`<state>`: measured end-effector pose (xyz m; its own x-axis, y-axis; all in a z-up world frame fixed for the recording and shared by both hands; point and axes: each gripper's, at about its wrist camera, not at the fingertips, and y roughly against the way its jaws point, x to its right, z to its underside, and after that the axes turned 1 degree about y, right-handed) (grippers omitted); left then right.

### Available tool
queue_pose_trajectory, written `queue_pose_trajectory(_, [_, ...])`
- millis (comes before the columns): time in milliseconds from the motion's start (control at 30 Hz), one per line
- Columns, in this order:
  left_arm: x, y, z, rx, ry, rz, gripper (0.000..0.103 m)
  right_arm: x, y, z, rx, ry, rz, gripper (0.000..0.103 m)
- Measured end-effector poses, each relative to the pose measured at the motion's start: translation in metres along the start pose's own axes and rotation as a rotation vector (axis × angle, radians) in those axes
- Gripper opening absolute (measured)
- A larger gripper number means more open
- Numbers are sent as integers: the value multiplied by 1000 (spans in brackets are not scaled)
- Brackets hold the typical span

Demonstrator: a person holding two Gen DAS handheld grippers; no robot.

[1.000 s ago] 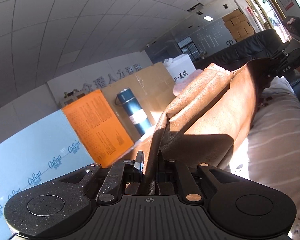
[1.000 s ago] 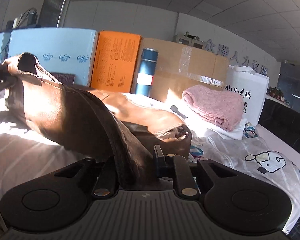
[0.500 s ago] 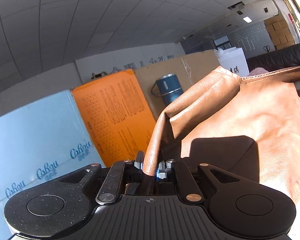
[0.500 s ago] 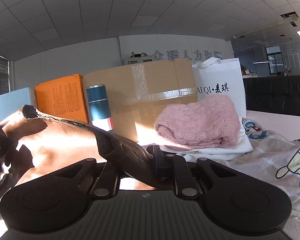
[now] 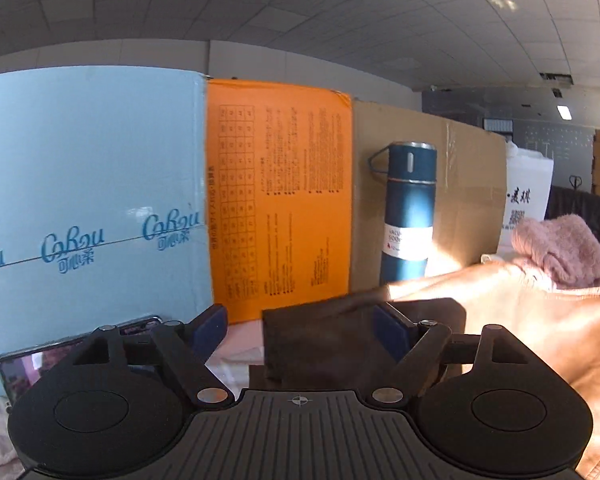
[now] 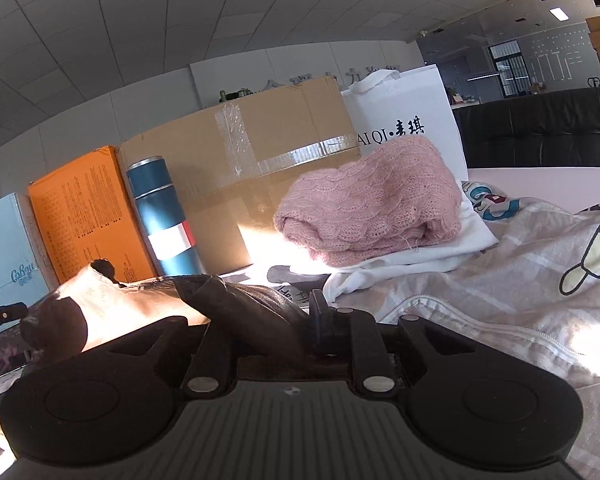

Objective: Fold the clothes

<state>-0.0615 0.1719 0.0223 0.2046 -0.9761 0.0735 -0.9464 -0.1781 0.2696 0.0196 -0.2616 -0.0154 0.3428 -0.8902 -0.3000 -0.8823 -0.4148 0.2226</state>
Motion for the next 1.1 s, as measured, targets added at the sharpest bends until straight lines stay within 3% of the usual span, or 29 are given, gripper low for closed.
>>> queue_pose_trajectory(67, [-17, 12, 0, -33, 122, -2, 90, 3, -1, 0, -7, -24, 10, 35])
queue_pose_trajectory(133, [-33, 22, 6, -85, 260, 2, 92, 10, -2, -1, -15, -69, 28, 58])
queue_pose_trajectory(167, [-39, 27, 10, -114, 320, 8, 92, 14, -2, -1, -19, -95, 39, 63])
queue_pose_trajectory(233, [-41, 39, 27, -177, 369, 46, 92, 22, -3, -1, -24, -144, 55, 72])
queue_pose_trajectory(333, [-29, 51, 47, -204, 379, 96, 92, 31, -4, 0, -37, -200, 101, 84])
queue_pose_trajectory(433, [-9, 46, 50, -230, 278, 110, 93, 39, -11, 2, -88, -249, 171, 84])
queue_pose_trajectory(533, [-2, 37, 59, -270, 251, 55, 93, 48, -17, 4, -135, -302, 223, 85])
queue_pose_trajectory(600, [-3, 34, 68, -303, 291, 59, 94, 51, -15, 6, -126, -317, 214, 86])
queue_pose_trajectory(700, [4, 36, 72, -292, 267, 47, 97, 51, -9, 6, -87, -328, 205, 87])
queue_pose_trajectory(833, [-2, 41, 74, -270, 333, 50, 97, 52, 16, -1, 17, -365, 227, 91])
queue_pose_trajectory(900, [-4, 45, 74, -259, 377, 46, 97, 50, 34, -5, 34, -398, 199, 101])
queue_pose_trajectory(1033, [-10, 53, 78, -233, 513, 7, 97, 47, 60, -5, -45, -519, 197, 103])
queue_pose_trajectory(1100, [-9, 54, 79, -228, 518, 6, 98, 44, 68, -3, -99, -555, 199, 103])
